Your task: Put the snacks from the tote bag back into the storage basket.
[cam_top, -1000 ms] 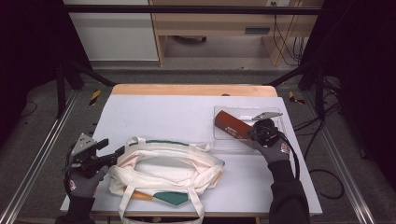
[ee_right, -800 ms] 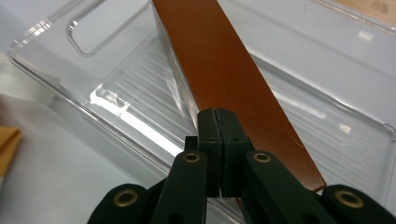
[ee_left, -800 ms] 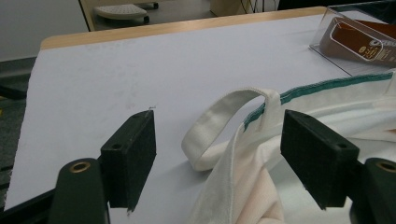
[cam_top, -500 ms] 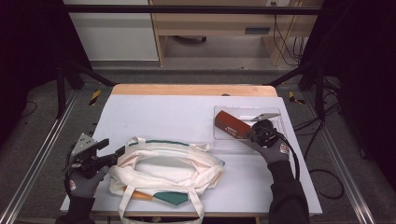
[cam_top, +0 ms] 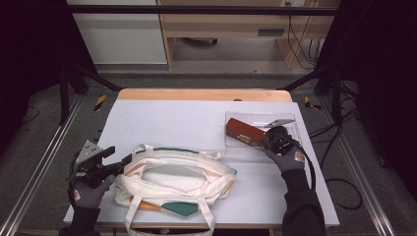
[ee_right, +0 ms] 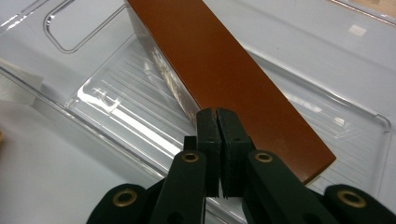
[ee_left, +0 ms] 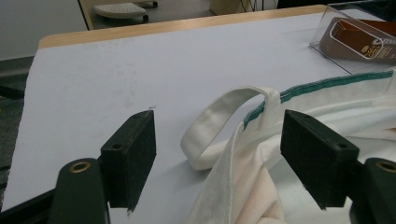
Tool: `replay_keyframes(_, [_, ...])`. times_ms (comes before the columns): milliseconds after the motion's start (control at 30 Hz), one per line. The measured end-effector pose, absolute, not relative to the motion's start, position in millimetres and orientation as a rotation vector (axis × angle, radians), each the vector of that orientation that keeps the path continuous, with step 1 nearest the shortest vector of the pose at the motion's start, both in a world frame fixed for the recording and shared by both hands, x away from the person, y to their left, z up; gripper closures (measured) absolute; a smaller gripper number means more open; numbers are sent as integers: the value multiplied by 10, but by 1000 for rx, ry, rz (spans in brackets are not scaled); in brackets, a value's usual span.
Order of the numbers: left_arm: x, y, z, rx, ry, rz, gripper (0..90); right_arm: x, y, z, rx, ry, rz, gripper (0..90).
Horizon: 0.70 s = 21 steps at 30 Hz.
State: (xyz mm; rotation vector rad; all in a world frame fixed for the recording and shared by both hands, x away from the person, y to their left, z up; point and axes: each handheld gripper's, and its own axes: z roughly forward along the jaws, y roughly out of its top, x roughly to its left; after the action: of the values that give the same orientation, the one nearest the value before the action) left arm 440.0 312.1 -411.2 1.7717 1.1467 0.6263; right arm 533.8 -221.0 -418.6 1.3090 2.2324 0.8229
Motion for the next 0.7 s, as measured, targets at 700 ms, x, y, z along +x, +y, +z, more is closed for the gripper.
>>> replay_keyframes(700, [4402, 3119, -4115, 1773, 1146, 624, 263, 5389, -2332, -4230, 1384, 2150, 744, 878])
